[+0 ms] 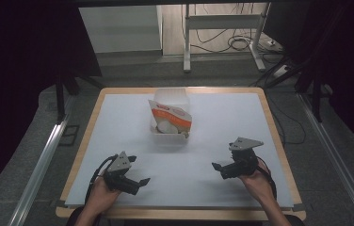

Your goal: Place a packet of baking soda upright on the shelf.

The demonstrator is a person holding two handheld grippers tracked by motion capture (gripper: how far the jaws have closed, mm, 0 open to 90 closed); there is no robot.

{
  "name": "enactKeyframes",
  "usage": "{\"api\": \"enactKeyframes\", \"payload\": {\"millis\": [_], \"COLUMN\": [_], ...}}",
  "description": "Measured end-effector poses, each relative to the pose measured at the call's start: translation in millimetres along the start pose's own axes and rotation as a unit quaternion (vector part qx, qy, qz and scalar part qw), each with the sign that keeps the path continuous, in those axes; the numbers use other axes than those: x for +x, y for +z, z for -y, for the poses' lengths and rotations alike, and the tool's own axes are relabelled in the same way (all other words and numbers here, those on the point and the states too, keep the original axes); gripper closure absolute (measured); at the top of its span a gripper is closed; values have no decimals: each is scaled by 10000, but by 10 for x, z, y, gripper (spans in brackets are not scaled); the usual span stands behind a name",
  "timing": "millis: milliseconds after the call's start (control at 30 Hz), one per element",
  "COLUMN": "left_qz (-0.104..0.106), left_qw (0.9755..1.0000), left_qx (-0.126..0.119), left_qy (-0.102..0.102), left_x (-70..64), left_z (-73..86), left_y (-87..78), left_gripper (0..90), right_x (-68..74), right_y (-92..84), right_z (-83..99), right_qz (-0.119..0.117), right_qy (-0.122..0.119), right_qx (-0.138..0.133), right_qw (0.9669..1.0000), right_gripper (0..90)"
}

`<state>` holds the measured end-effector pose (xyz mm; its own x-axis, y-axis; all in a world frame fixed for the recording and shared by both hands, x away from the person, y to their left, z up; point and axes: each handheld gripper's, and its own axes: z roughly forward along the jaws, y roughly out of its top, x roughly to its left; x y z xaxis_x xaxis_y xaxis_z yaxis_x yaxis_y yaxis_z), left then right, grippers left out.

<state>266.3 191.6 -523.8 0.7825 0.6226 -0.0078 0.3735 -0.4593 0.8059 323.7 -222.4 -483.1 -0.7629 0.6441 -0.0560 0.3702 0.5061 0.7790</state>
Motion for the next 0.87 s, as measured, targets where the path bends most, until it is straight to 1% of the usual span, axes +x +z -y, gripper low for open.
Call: {"api": "enactKeyframes", "payload": {"millis": [33, 67, 100, 133, 167, 200, 233, 300, 333, 367, 400, 433, 467, 500, 533, 567, 600, 667, 733, 833, 867], "left_qz": [-27, -27, -43, -43, -46, -46, -32, -47, -64, -74, -73, -78, -89, -89, -138, -171, -171, -182, -186, -211, -211], "left_qw": [10000, 10000, 9999, 9999, 9998, 9998, 9996, 9996, 9996, 9996, 9996, 9996, 9994, 9994, 9987, 9984, 9984, 9981, 9982, 9987, 9987], "left_qx": [-19, -19, -84, -84, -164, -164, -251, -267, -263, -251, -236, -218, -177, -177, -174, -160, -160, -103, -92, -173, -173], "left_qy": [25, 25, 59, 59, 79, 79, 81, 95, 114, 132, 151, 180, 274, 274, 451, 514, 514, 571, 565, 437, 437], "left_x": [0, 0, 1, 1, 4, 4, 4, 4, 5, 4, 2, -1, -12, -12, -41, -57, -57, -77, -77, -52, -52], "left_z": [4, 4, 8, 8, 10, 10, 15, 16, 19, 21, 23, 24, 24, 24, 21, 18, 18, 17, 17, 14, 14], "left_y": [2, 2, -2, -2, -13, -13, -17, -16, -12, -7, 0, 6, 16, 16, 18, 20, 20, 36, 37, 23, 23], "left_gripper": [38, 35, 32, 31, 29, 24, 19, 15, 13, 13, 7, 7, 8, 8, 9, 9, 9, 9, 8, 5, 2], "right_x": [5, 5, 12, 12, 15, 15, 14, 15, 17, 17, 15, 15, 6, 6, -11, -24, -24, -66, -84, -86, -86], "right_y": [-57, -57, -117, -117, -172, -172, -225, -251, -299, -299, -341, -341, -376, -376, -398, -402, -402, -405, -391, -374, -374], "right_z": [40, 40, 83, 83, 137, 137, 201, 234, 299, 299, 362, 362, 423, 423, 482, 505, 505, 540, 551, 562, 562], "right_qz": [35, 35, 106, 106, 178, 178, 229, 264, 345, 345, 440, 440, 513, 513, 538, 525, 525, 500, 474, 468, 468], "right_qy": [23, 23, 38, 38, 73, 73, 117, 149, 194, 194, 198, 198, 224, 224, 356, 434, 434, 551, 597, 575, 575], "right_qx": [-24, -24, -32, -32, -19, -19, 7, 30, 95, 95, 151, 151, 217, 217, 257, 281, 281, 291, 270, 334, 334], "right_qw": [10000, 10000, 9999, 9999, 9998, 9998, 9997, 9995, 9992, 9992, 9987, 9987, 9982, 9982, 9976, 9973, 9973, 9968, 9967, 9967, 9967], "right_gripper": [0, 0, 0, 0, 0, 0, 0, 0, 0, 0, 0, 0, 0, 0, 0, 0, 0, 0, 0, 0, 0]}}
